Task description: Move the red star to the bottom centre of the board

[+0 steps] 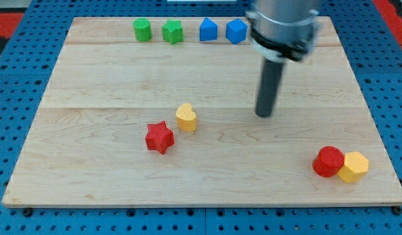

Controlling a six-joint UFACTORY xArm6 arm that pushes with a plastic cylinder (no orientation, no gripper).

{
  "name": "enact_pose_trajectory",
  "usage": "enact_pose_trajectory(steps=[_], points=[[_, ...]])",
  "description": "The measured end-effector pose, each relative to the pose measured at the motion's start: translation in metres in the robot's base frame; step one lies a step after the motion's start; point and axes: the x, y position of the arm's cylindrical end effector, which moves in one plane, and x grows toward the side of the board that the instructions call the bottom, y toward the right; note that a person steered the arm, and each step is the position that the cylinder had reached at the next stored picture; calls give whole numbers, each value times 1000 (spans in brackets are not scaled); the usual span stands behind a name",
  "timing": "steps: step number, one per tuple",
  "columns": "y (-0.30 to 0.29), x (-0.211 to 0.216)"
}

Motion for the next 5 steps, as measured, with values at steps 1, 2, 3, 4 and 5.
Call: enact_pose_trajectory(steps=[1,2,3,4,5], points=[[-56,73],[-179,130],[-279,110],[-288,14],[-229,-18]])
